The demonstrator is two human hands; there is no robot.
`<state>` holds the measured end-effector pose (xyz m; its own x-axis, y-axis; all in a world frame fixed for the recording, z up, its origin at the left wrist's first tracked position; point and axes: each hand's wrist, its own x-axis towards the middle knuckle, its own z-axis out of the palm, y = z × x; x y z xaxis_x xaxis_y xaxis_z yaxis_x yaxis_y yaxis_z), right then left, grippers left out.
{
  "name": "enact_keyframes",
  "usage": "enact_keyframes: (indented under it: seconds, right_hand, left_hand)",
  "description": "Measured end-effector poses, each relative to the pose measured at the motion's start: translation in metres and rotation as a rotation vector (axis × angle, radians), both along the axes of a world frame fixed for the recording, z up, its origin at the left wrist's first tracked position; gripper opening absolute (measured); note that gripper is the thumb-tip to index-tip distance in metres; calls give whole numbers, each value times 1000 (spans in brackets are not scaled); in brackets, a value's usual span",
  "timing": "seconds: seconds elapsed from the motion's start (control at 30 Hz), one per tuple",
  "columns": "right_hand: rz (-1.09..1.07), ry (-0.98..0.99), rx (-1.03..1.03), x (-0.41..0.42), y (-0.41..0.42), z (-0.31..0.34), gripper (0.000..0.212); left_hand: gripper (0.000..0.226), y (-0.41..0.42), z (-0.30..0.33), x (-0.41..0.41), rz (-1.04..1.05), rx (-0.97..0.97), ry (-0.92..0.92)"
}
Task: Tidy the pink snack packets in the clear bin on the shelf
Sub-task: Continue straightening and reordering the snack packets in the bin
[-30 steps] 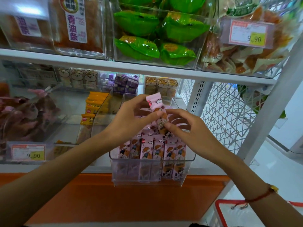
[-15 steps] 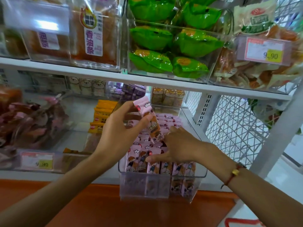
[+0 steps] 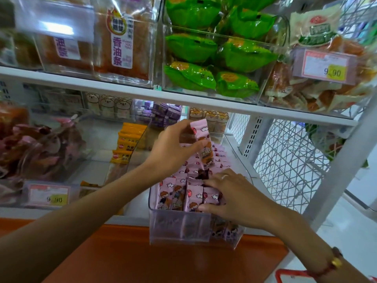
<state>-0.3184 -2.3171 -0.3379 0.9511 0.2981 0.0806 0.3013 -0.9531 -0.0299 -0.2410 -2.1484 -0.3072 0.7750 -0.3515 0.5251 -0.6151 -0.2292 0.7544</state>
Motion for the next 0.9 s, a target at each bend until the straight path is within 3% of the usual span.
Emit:
enact_keyframes:
  seconds: [0.3, 0.5, 0.63, 0.8, 0.9]
  right_hand:
    - [29, -17, 70, -6, -4, 0, 67]
    - [38, -54, 71, -6, -6, -1, 59]
    - [37, -133, 71, -7, -5, -2, 53]
    - [45, -184, 63, -8, -4, -7, 51]
    - [31, -165, 79, -10, -5, -6, 53]
  left_hand:
    - [59, -9, 3, 29, -74, 345, 60]
    - [44, -17, 4, 42, -159, 501, 65]
    - [54, -32, -24, 46, -3, 760, -155]
    - [37, -33, -27, 49, -60, 871, -147]
    - [32, -23, -18, 41, -47, 775, -223]
